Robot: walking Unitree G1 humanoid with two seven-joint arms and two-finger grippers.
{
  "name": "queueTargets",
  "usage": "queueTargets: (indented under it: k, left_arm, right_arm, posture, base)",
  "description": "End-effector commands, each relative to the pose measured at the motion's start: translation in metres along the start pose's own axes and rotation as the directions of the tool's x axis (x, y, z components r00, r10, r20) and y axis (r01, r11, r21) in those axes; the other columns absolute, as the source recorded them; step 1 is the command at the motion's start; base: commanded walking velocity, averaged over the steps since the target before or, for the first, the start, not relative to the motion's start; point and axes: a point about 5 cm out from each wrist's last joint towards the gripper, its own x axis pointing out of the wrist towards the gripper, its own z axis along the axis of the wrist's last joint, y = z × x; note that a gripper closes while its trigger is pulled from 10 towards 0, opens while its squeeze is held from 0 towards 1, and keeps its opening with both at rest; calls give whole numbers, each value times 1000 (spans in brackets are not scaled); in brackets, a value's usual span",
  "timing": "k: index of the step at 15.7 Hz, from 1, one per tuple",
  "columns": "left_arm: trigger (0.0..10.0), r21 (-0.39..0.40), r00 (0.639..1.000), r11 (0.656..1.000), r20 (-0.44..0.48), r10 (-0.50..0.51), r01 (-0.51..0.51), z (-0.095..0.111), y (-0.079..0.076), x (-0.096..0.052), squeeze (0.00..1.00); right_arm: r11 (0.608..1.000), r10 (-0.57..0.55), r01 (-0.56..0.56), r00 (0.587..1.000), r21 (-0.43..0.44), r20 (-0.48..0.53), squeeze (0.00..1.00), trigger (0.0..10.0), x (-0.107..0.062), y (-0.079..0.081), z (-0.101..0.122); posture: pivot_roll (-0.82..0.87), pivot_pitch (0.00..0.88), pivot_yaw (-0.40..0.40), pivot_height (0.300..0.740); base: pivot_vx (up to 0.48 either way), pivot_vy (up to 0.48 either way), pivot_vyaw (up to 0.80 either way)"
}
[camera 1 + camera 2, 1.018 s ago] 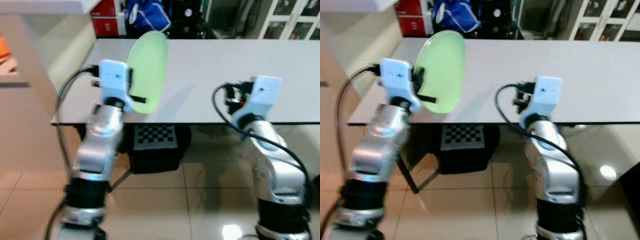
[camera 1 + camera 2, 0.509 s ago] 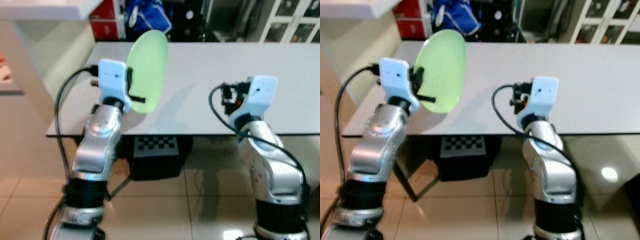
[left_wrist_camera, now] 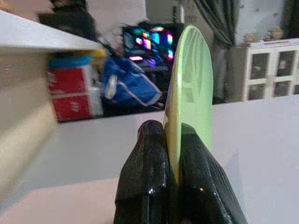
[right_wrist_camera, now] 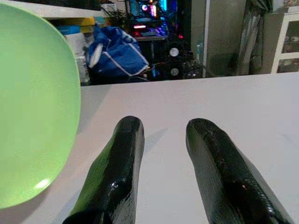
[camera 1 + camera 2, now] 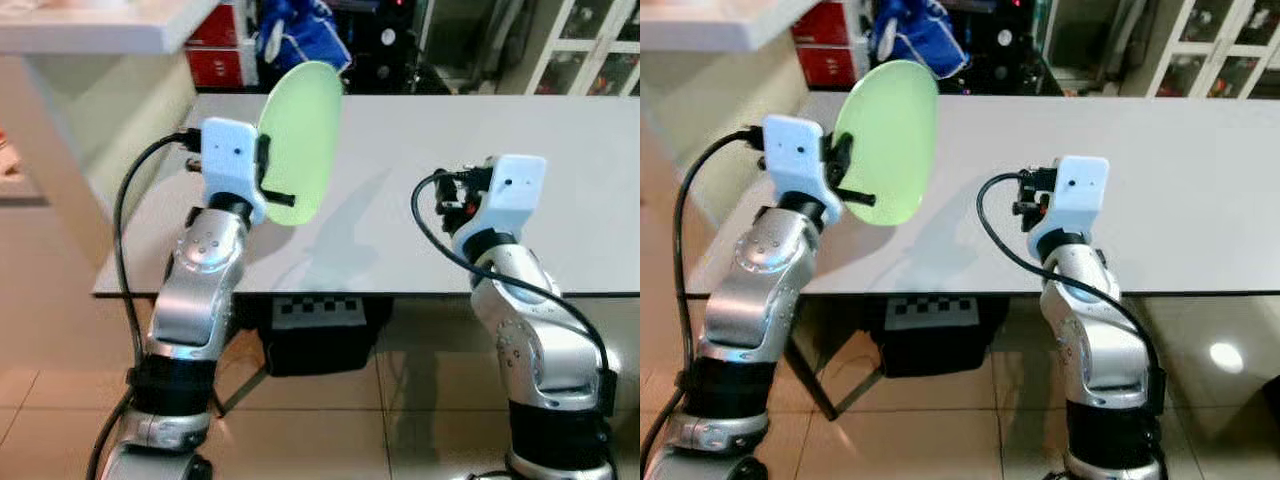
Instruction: Setting the table
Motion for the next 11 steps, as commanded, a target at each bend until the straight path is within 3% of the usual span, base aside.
queueTargets:
  k: [1, 3, 4, 6, 8, 9, 10, 11]
  left_arm:
    - [10000, 14, 998, 999, 58, -30, 29, 13, -4, 3, 0]
    - [10000, 13, 999, 999, 20, -35, 34, 8, -6, 5, 0]
    - [10000, -30, 999, 999, -10, -45, 45, 4, -9, 9, 0]
    - [10000, -218, 999, 976, -37, -37, 28, -1, -8, 17, 0]
    - [10000, -400, 991, 915, -134, -12, -44, -15, 5, 28, 0]
    - [10000, -439, 986, 896, -169, -13, -64, -21, 7, 30, 0]
    - [10000, -562, 972, 818, -236, -17, -122, -33, 13, 37, 0]
    - [10000, -605, 966, 779, -259, 0, -162, -38, 17, 41, 0]
  right_arm:
    - [1000, -1, 1, 1000, 1, 20, 0, 10000, -1, -1, 6]
    - [1000, 19, -19, 1000, 0, 24, 0, 10000, -1, 2, 7]
    - [999, 47, -47, 999, 5, 16, 0, 10000, -1, 4, 7]
    - [989, 145, -144, 989, 16, -12, 0, 10000, -4, 12, 6]
    - [971, 238, -239, 970, -1, -54, 0, 10000, -9, 19, 3]
    - [968, 251, -252, 966, -7, -68, 0, 10000, -10, 20, 2]
    - [960, 276, -279, 955, -9, -109, 0, 10000, -13, 20, -4]
    - [955, 292, -295, 947, -8, -132, 0, 10000, -16, 20, -7]
  posture:
    - [-39, 0, -1, 740]
    - [-39, 0, -3, 740]
    - [-39, 0, -5, 740]
    - [-45, 0, -4, 740]
    - [-57, 0, 0, 740]
    - [-57, 0, -1, 740]
    - [-59, 0, 0, 740]
    - [-65, 0, -1, 740]
  base:
    - [368, 0, 0]
    - [184, 0, 0]
    - [0, 0, 0]
    - [0, 0, 0]
    - [0, 0, 0]
    - [0, 0, 0]
    - [0, 0, 0]
    - [0, 0, 0]
